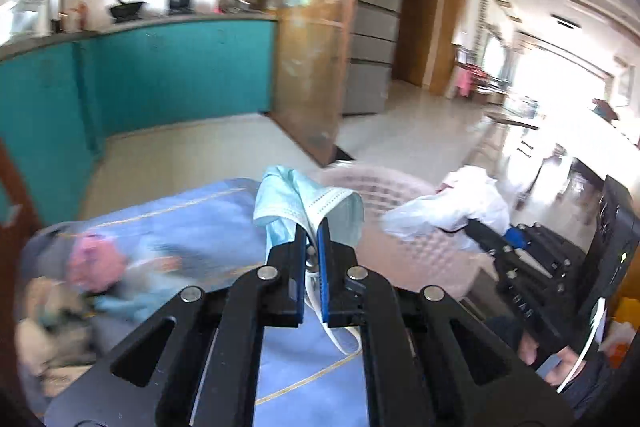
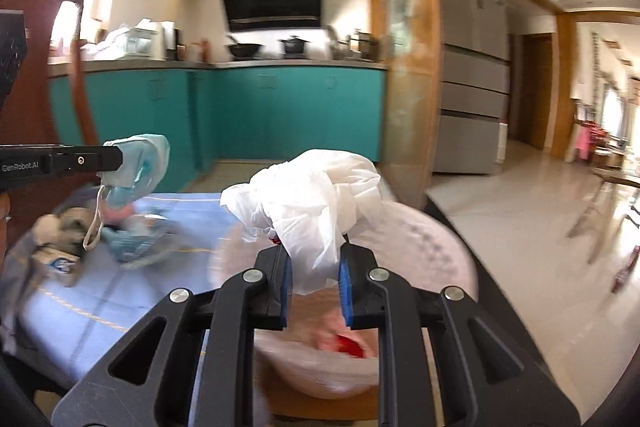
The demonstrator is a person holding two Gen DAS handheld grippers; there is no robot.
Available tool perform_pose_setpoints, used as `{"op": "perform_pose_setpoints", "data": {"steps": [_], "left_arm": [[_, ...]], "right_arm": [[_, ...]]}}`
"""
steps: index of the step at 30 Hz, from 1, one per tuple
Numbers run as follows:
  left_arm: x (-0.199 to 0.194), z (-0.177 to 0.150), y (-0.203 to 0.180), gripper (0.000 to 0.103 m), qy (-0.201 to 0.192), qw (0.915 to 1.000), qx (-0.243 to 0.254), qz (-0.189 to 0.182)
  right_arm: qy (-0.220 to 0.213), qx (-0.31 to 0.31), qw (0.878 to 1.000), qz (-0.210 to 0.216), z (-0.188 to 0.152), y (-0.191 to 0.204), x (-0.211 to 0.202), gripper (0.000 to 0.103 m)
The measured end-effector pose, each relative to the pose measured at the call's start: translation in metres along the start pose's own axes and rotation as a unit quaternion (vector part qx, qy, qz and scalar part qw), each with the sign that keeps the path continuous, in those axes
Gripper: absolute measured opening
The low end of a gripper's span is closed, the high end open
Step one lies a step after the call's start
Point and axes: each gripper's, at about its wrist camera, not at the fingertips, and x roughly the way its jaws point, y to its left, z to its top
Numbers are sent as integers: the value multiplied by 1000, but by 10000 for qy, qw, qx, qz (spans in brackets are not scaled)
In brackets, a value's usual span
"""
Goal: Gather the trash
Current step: 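Carry the tissue bundle and mask over the wastebasket and release both, then grasp the white-and-blue medicine box with the right gripper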
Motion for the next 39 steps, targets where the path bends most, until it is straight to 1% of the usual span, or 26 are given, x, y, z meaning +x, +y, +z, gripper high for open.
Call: {"op": "perform_pose_setpoints", "data": {"steps": [3, 6, 8, 9, 10, 11, 12, 13, 14, 16, 18, 19, 21, 22, 23, 24, 25, 26, 27, 29, 30, 31, 32, 34, 37, 39], "left_arm": [[34, 6, -17, 7, 193, 9995, -3, -255], [67, 12, -32, 7, 357, 9981, 87, -496], [87, 15, -39, 16, 481, 9972, 94, -573], [93, 15, -37, 30, 521, 9971, 52, -550], [97, 15, -35, 42, 546, 9974, -39, -465], [96, 13, -31, 45, 547, 9976, -108, -416], [93, 11, -25, 49, 531, 9977, -165, -391], [88, 9, -23, 53, 510, 9979, -182, -351], [80, 6, -15, 54, 465, 9987, -179, -144], [62, 1, 0, 55, 406, 9988, -162, 221], [43, -5, 21, 55, 348, 9967, -254, 693], [28, -7, 35, 54, 280, 9939, -364, 1002], [-2, -4, 53, 54, 94, 9871, -508, 1515], [-24, -1, 64, 54, -64, 9820, -555, 1804], [-39, 1, 72, 54, -138, 9787, -562, 1971], [-54, 4, 80, 55, -197, 9739, -553, 2193], [-69, 6, 85, 55, -242, 9688, -548, 2407], [-85, 7, 94, 55, -288, 9623, -568, 2645], [-98, 5, 103, 56, -318, 9583, -607, 2773], [-127, 0, 118, 58, -412, 9514, -778, 2951], [-137, -2, 123, 59, -436, 9496, -866, 2981], [-146, -4, 127, 59, -447, 9485, -927, 2997], [-158, -8, 131, 59, -469, 9464, -956, 3049], [-173, -14, 131, 62, -508, 9428, -909, 3165], [-189, -18, 134, 64, -504, 9417, -936, 3193], [-199, -23, 138, 64, -480, 9437, -1009, 3112]], "right_arm": [[147, 158, 9995, -215, -5, -17, 4, 19], [246, 443, 9986, -174, -7, -30, 8, 19], [374, 502, 9977, -276, -7, -33, 16, 20], [434, 518, 9972, -323, -6, -33, 20, 20], [536, 536, 9964, -377, -5, -33, 27, 24], [648, 526, 9957, -406, -4, -32, 33, 34], [688, 512, 9954, -424, -3, -29, 36, 39], [727, 483, 9953, -429, -4, -26, 39, 54], [750, 443, 9954, -402, -4, -24, 41, 63], [781, 306, 9960, -312, -4, -15, 44, 67], [769, 157, 9968, -135, -3, -3, 45, 68], [717, 120, 9973, 42, -2, 4, 45, 68], [655, 72, 9959, 615, -1, 20, 43, 68], [682, 32, 9922, 1046, 0, 35, 43, 68], [724, -68, 9858, 1513, 1, 53, 44, 68], [739, -165, 9799, 1847, 2, 67, 45, 68], [749, -314, 9687, 2347, 2, 90, 47, 68], [796, -463, 9560, 2787, 2, 112, 50, 68], [893, -690, 9367, 3314, 2, 142, 55, 68], [947, -1120, 9121, 3829, 1, 188, 59, 67], [1037, -1447, 8934, 4125, -1, 220, 63, 67], [1150, -1645, 8794, 4318, -3, 240, 66, 62], [1322, -1926, 8599, 4539, -6, 267, 70, 57], [1535, -2374, 8355, 4712, -13, 307, 77, 56], [1770, -2943, 8121, 4718, -28, 354, 87, 56], [1904, -3217, 7988, 4714, -34, 376, 95, 56]]}}
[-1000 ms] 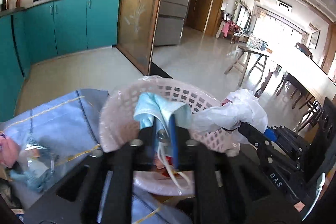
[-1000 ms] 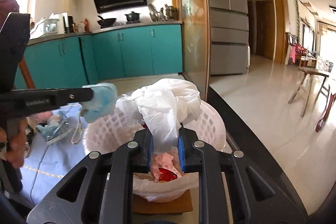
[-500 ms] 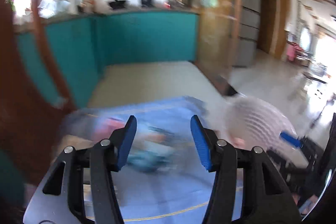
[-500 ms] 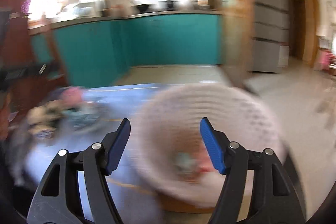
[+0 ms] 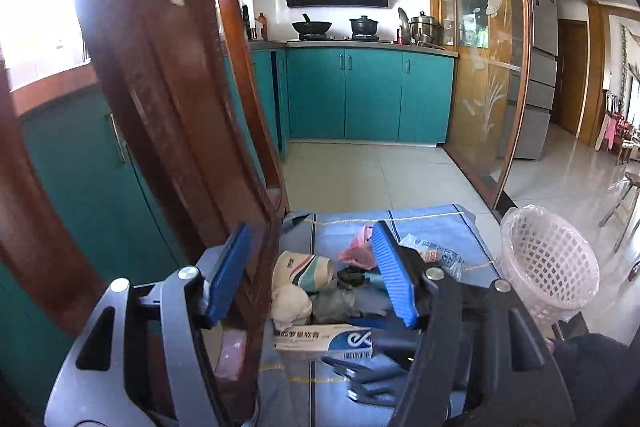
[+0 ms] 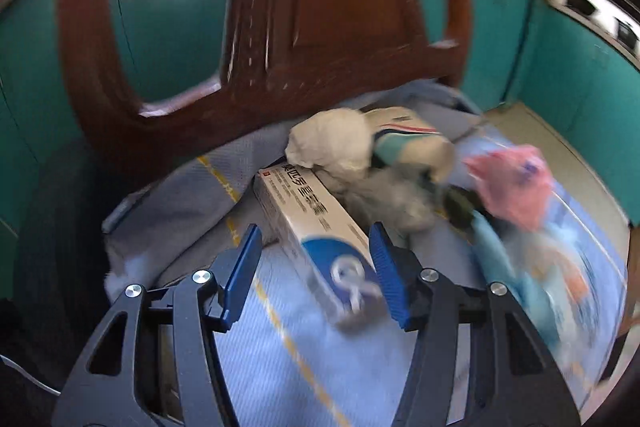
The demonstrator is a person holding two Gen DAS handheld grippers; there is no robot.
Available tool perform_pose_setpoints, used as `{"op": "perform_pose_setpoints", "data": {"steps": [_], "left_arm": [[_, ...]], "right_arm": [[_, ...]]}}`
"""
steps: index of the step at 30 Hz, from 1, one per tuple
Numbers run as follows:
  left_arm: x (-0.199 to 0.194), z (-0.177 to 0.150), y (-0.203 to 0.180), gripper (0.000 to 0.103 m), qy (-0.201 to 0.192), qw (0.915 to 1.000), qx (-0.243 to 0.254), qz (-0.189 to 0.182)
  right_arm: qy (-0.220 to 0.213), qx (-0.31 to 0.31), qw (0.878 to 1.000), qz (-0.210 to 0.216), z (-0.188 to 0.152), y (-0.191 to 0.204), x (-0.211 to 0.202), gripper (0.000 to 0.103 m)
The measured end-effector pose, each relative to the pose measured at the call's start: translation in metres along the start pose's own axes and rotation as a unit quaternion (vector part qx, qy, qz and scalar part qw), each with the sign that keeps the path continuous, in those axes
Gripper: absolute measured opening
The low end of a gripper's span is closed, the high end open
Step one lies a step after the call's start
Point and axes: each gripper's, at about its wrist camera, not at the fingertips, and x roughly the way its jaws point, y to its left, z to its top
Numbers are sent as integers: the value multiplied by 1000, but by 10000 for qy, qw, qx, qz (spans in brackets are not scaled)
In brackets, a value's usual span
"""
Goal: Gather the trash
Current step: 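Grasp the white-and-blue medicine box with the right gripper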
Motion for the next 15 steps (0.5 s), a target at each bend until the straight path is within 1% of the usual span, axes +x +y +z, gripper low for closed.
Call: {"op": "perform_pose_setpoints", "data": {"steps": [1, 2, 4, 6, 9, 10, 11, 13, 15], "left_arm": [[-1, 0, 4, 64, 7, 10000, -24, -33], [-5, -2, 8, 64, 9, 10000, -56, -58], [-11, -7, 15, 65, 6, 9999, -92, -75], [-12, -10, 18, 66, 11, 9999, -119, -83], [-11, -13, 19, 66, 60, 9998, -172, -111], [-10, -14, 19, 66, 72, 9998, -177, -112], [-10, -15, 18, 66, 87, 9997, -179, -123], [-9, -15, 17, 66, 106, 9996, -196, -152], [-8, -15, 15, 66, 141, 9995, -213, -189]], "right_arm": [[154, -139, 9998, -40, 6, 2, 12, 56], [223, -207, 9995, -58, 8, 1, 16, 56], [467, -353, 9983, 58, 12, 3, 30, 56], [576, -471, 9972, 57, 14, 5, 35, 57], [617, -439, 9971, 111, 14, 5, 38, 58], [615, -412, 9972, 127, 13, 5, 36, 56], [580, -407, 9974, 110, 12, 5, 33, 51], [536, -335, 9979, 130, 11, -2, 27, 44], [559, -202, 9981, 171, 4, -1, 18, 43]]}}
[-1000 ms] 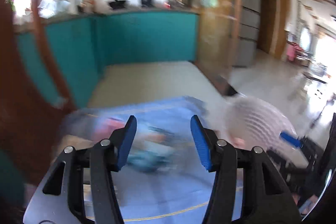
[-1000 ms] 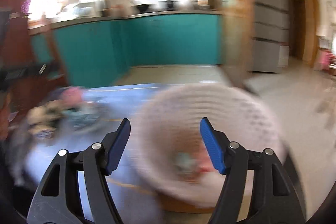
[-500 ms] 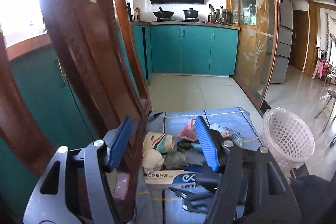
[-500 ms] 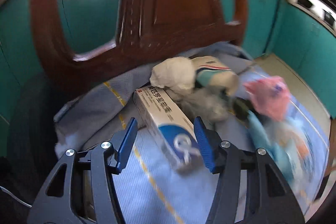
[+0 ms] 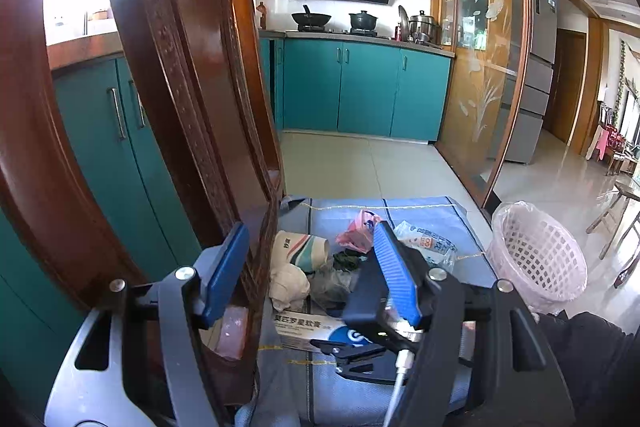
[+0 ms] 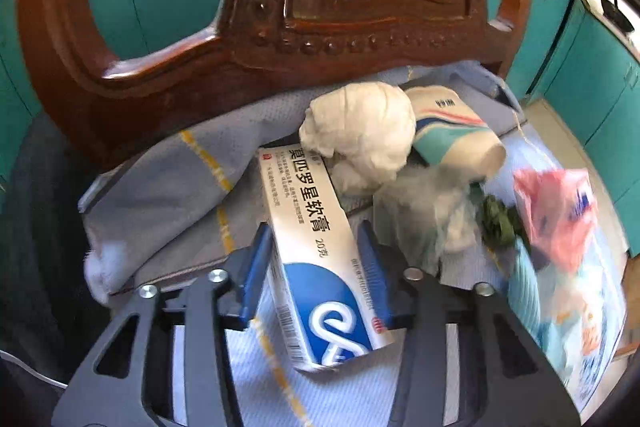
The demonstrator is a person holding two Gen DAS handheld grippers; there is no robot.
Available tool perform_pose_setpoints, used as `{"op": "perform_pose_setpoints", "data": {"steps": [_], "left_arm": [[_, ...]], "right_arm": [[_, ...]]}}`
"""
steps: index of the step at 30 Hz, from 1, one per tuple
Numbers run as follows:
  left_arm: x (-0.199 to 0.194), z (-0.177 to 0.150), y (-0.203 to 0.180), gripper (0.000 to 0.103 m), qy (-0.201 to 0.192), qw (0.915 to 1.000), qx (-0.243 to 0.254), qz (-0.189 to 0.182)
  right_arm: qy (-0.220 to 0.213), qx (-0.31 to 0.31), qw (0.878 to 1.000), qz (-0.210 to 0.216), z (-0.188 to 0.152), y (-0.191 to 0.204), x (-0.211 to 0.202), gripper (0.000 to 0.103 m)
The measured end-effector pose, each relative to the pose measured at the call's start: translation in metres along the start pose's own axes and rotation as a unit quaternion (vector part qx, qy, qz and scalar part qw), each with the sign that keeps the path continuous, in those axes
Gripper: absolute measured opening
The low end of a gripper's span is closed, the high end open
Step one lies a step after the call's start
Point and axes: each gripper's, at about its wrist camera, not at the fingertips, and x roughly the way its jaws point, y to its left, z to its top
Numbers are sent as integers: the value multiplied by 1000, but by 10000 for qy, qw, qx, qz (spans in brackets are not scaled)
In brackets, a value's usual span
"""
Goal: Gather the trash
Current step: 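Grasp the white-and-blue medicine box with the right gripper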
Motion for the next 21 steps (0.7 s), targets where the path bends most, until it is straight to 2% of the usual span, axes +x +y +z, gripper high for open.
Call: {"op": "perform_pose_setpoints", "data": {"steps": [3, 7, 12, 13, 14, 16, 17, 19, 21], "left_arm": [[2, -3, -6, 66, 75, 10000, -2, -35], [9, -9, -15, 67, 208, 9997, 43, -82], [29, -19, -25, 67, 473, 9988, 31, -144], [36, -22, -28, 67, 543, 9984, 16, -167], [42, -25, -30, 67, 605, 9980, -6, -186], [56, -30, -34, 67, 755, 9968, -72, -238], [62, -33, -35, 67, 808, 9964, -97, -250], [82, -40, -39, 67, 976, 9949, -124, -211], [100, -45, -41, 67, 1124, 9936, -92, -116]], "right_arm": [[17, 87, 9998, -177, -22, 5, -16, 43], [-33, 565, 9978, -344, -64, 2, -49, 43], [-295, 1260, 9909, -368, -120, -13, -90, 43], [-359, 1279, 9904, -383, -127, -14, -95, 45], [-361, 1289, 9901, -420, -131, -13, -96, 52], [-335, 1318, 9896, -478, -135, -13, -94, 60], [-343, 1339, 9894, -440, -135, -13, -90, 61], [-345, 1367, 9890, -443, -134, -12, -82, 60], [-381, 1325, 9898, -346, -131, -9, -79, 47]]}}
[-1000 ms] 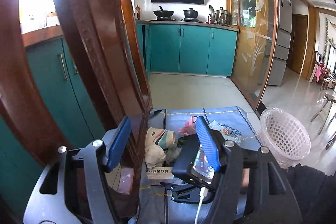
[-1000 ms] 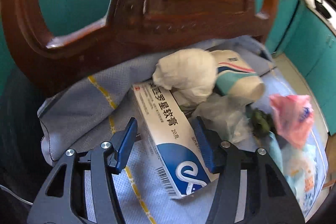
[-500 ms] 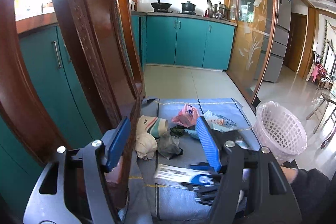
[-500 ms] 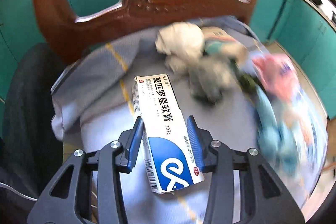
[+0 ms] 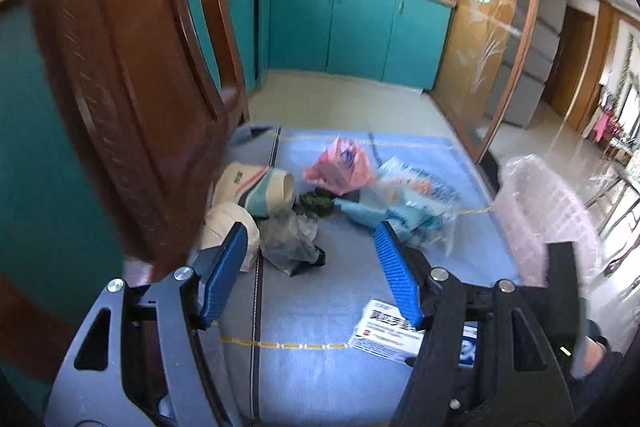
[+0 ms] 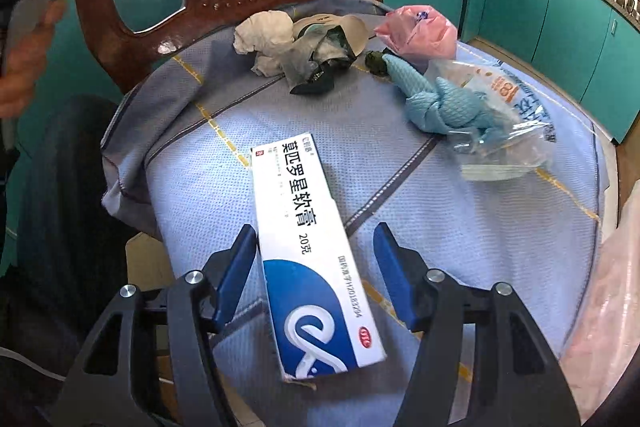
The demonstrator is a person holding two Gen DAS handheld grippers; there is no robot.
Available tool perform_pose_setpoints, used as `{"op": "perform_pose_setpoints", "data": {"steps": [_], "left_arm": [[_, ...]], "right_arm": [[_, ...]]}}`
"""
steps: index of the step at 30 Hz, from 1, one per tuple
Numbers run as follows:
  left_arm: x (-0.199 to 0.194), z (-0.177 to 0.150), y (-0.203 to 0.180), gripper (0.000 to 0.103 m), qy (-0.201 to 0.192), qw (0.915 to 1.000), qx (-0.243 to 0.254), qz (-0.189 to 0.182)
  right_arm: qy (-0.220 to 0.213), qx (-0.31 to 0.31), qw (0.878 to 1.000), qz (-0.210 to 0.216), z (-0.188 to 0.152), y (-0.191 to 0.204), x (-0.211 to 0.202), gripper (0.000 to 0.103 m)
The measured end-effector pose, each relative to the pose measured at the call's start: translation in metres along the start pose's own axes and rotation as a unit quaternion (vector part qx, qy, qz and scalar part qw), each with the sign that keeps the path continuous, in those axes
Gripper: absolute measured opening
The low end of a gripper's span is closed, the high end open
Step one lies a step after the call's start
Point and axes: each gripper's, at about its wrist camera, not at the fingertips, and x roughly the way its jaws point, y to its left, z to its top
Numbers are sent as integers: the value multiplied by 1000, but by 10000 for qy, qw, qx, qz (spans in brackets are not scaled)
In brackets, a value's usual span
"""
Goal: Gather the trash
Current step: 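Grasp the white-and-blue medicine box with the right gripper, then lift the medicine box with the right gripper while the left gripper reaches toward the clear plastic bag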
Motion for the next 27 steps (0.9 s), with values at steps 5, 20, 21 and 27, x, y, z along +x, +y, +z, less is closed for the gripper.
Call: {"op": "perform_pose_setpoints", "data": {"steps": [5, 20, 21, 27], "left_arm": [[61, -2, -12, 67, 533, 9985, 58, 148], [107, -12, -22, 27, 674, 9954, 371, 574], [104, -13, -20, 20, 645, 9960, 339, 513], [81, -21, -11, 10, 645, 9968, -3, -468]], "right_arm": [[-64, -43, 9999, -151, -12, 4, -15, 35], [-593, 1269, 9882, -622, -23, -56, -43, 35], [-573, 1298, 9880, -614, -24, -57, -41, 35], [-559, 1336, 9869, -709, -28, -56, -37, 38]]}}
